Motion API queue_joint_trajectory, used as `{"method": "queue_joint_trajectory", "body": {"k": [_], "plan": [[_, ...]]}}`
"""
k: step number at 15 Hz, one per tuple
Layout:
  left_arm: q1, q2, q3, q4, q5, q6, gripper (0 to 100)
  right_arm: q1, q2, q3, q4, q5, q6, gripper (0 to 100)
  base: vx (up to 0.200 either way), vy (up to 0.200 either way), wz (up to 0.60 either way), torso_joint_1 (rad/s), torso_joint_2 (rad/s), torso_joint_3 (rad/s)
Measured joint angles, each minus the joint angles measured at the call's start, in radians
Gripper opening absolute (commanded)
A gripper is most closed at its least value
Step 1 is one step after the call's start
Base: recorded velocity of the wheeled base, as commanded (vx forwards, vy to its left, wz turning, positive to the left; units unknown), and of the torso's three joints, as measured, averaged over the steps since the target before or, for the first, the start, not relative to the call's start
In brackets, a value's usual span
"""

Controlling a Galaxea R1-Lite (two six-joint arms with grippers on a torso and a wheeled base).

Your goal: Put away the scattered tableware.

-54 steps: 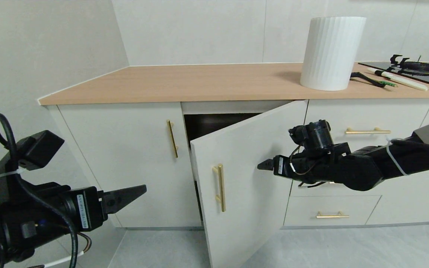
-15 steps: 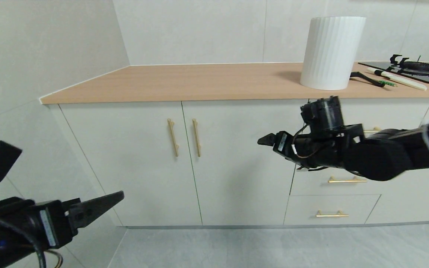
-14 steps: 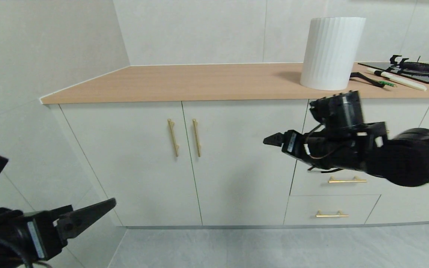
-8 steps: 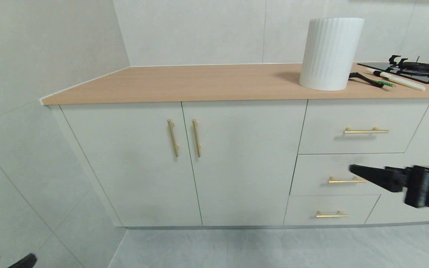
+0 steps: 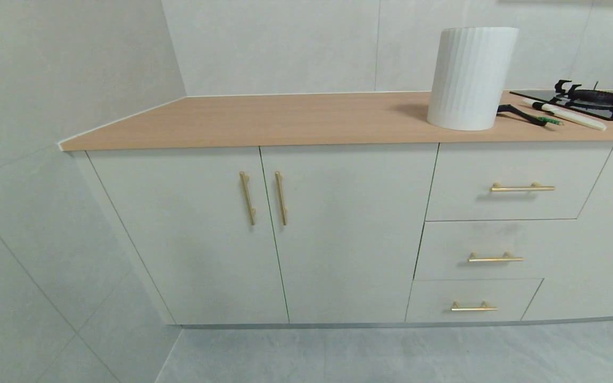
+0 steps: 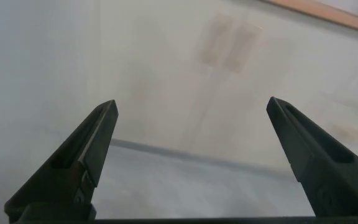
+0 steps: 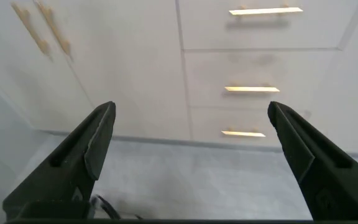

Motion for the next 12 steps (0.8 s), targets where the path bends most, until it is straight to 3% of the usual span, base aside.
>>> {"method": "queue_joint_trajectory", "body": {"k": [2, 5, 6, 8, 9, 11, 12], "plan": [[0.043, -0.020, 0.001, 0.000, 0.003, 0.020, 100, -0.047, -0.116, 0.030, 0.074, -0.014, -0.029, 100, 0.000, 0.000, 0.00, 0.000, 0.00, 0.000], [0.118, -0.081, 0.025, 0.006, 0.006, 0.125, 100, -0.159, -0.209, 0.109, 0.079, -0.044, -0.046, 100, 0.000, 0.000, 0.00, 0.000, 0.00, 0.000], [0.130, -0.097, 0.038, 0.005, 0.041, 0.125, 100, -0.183, -0.239, 0.141, 0.078, -0.043, -0.052, 100, 0.000, 0.000, 0.00, 0.000, 0.00, 0.000], [0.137, -0.114, 0.083, -0.006, 0.046, 0.122, 100, -0.205, -0.280, 0.236, 0.039, -0.053, -0.069, 100, 0.000, 0.000, 0.00, 0.000, 0.00, 0.000], [0.140, -0.119, 0.124, -0.039, 0.047, 0.123, 100, -0.211, -0.293, 0.282, -0.055, -0.055, -0.074, 100, 0.000, 0.000, 0.00, 0.000, 0.00, 0.000], [0.140, -0.123, 0.237, -0.169, 0.046, 0.132, 100, -0.215, -0.307, 0.351, -0.218, -0.042, -0.099, 100, 0.000, 0.000, 0.00, 0.000, 0.00, 0.000], [0.140, -0.123, 0.301, -0.248, 0.044, 0.147, 100, -0.216, -0.311, 0.368, -0.210, -0.031, -0.109, 100, 0.000, 0.000, 0.00, 0.000, 0.00, 0.000]]}}
